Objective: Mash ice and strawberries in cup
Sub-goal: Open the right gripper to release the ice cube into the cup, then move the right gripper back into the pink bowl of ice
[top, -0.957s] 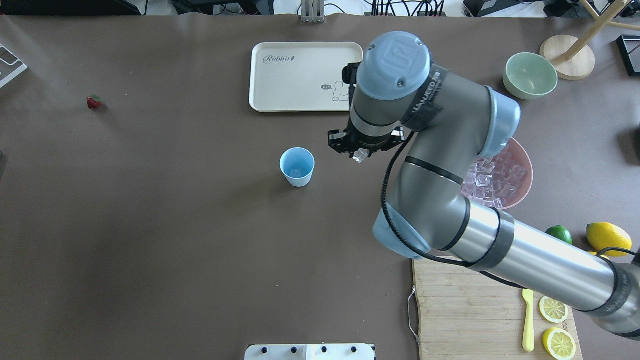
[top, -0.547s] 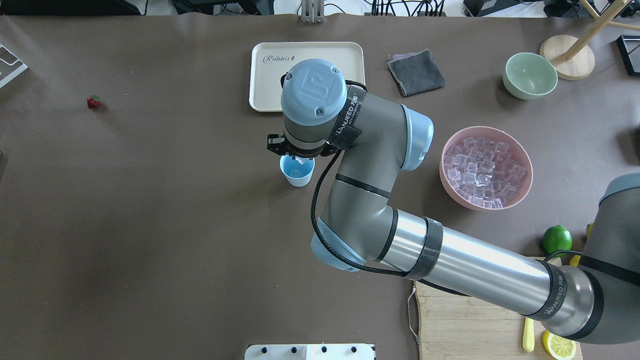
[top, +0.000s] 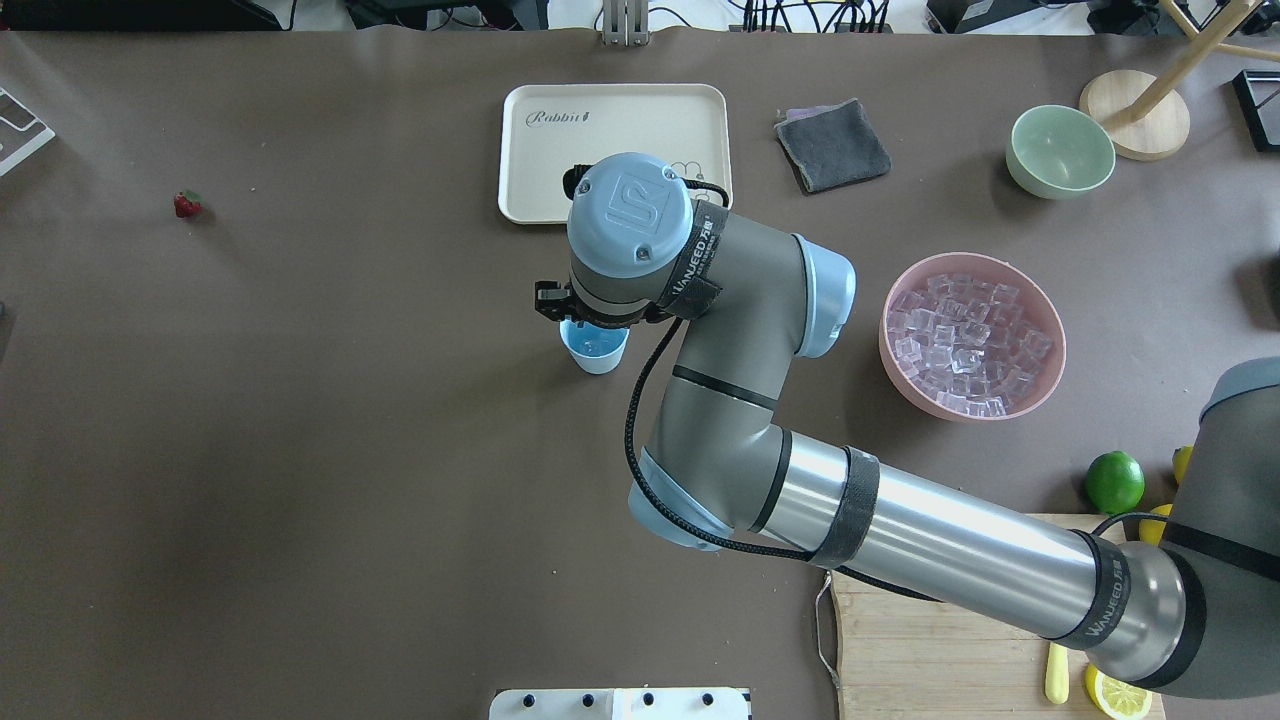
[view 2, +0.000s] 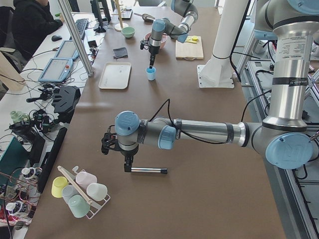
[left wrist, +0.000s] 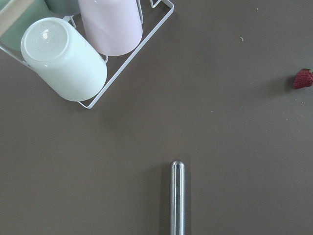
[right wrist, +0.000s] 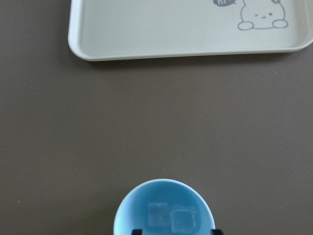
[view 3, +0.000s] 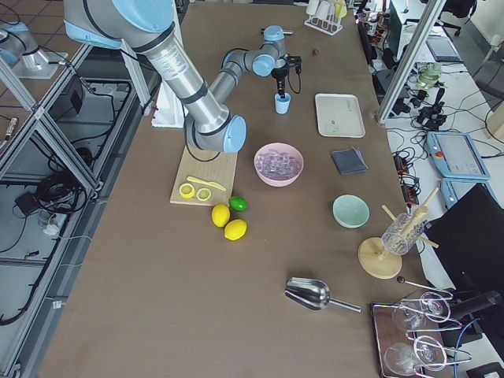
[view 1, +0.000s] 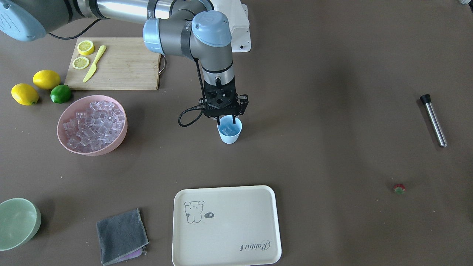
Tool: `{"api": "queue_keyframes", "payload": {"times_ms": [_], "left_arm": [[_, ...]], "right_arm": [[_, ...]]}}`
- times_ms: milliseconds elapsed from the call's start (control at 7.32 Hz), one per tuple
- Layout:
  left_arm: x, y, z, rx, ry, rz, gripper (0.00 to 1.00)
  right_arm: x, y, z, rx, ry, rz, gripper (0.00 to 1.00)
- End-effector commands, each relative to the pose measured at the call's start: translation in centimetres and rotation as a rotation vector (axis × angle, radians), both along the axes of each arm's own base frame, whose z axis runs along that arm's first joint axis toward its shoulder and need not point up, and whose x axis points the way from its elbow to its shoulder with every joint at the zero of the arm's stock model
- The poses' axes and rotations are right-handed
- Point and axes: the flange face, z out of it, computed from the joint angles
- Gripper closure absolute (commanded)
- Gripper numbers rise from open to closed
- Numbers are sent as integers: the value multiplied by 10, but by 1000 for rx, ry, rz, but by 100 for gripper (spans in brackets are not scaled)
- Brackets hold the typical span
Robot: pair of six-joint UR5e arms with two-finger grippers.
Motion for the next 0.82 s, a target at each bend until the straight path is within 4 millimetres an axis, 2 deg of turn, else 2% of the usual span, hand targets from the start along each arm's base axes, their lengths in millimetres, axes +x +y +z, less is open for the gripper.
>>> {"api": "queue_keyframes", "payload": {"times_ms": [0, 137, 273, 410, 547, 683], "left_arm": [[0, 0, 0, 1, 0, 0, 1], [0, 0, 1, 0, 0, 0, 1], [0, 0, 0, 1, 0, 0, 1], [0, 1, 0, 1, 0, 0, 1], [0, 1, 1, -2, 0, 0, 1], [0, 1, 1, 0, 0, 0, 1]], "right_arm": [[46, 13, 41, 8, 1, -12, 0], [95, 17, 71, 25, 37, -28, 0], [140, 11, 95, 21, 113, -61, 0], [175, 6, 130, 31, 192, -85, 0], [202, 4, 163, 41, 240, -104, 0], [210, 7, 192, 59, 286, -139, 0]]}}
